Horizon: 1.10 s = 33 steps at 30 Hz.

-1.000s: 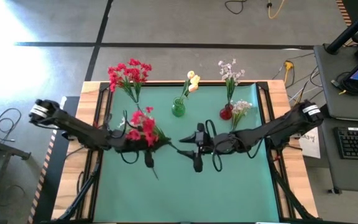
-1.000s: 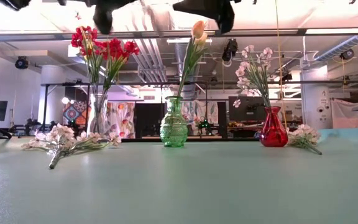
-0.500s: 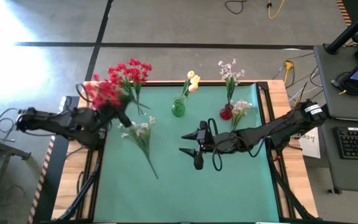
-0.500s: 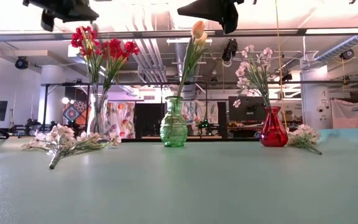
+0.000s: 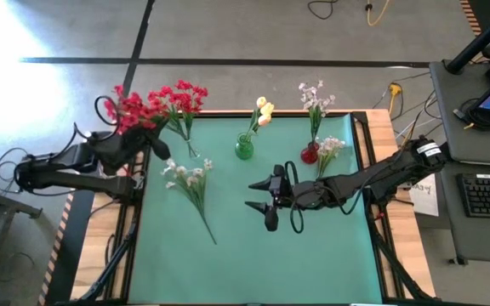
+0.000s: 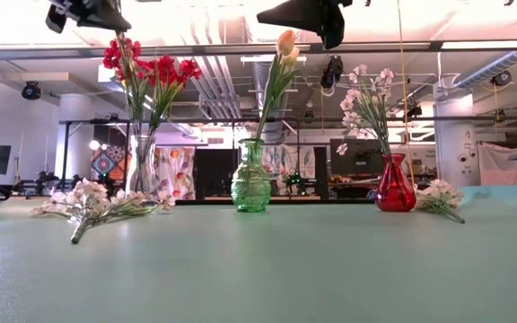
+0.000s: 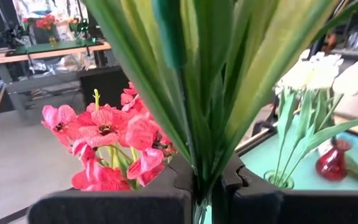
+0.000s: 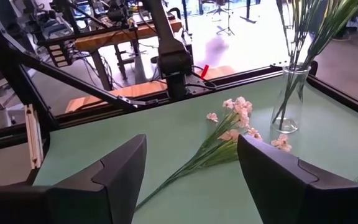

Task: Sort flowers into vase by color
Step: Put the red flowers into the transparent vase

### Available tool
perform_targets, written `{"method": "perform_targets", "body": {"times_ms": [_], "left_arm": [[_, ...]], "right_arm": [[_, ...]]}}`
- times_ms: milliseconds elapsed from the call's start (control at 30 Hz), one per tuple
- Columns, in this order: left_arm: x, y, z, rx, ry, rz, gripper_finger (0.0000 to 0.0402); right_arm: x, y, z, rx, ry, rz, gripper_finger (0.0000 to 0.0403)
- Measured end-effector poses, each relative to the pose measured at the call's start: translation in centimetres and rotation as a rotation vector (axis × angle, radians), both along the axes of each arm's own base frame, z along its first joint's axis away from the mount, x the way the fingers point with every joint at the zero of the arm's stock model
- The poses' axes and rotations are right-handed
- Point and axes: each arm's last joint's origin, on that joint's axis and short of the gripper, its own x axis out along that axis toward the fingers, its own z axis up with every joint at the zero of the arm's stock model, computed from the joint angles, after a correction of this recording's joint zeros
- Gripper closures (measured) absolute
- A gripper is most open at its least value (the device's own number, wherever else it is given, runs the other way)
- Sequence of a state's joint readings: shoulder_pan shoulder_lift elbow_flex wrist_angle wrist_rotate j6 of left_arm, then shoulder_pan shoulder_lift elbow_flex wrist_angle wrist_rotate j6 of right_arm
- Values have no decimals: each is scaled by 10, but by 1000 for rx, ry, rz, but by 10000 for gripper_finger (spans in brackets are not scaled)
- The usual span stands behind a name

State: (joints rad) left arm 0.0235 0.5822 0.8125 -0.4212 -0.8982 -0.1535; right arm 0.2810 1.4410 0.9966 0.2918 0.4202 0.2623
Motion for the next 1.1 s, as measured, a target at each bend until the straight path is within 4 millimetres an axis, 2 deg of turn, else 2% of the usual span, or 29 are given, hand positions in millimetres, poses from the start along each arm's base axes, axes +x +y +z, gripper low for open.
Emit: {"method": "perform_targets", "body": {"times_ms": [167,433,667,1100], "left_arm": [[5,3,4,-14,53,29,401],[15,11,0,-15,106,82,401],[24,17,0,-39,84,38,401],[34,33,-8,-87,121,67,401]], "right_arm": [[0,0,0,0,0,-1,154],[0,0,-1,7,3,-3,154],[0,0,-1,8,4,-3,154],[-1,0,-3,7,28,-5,154]]}}
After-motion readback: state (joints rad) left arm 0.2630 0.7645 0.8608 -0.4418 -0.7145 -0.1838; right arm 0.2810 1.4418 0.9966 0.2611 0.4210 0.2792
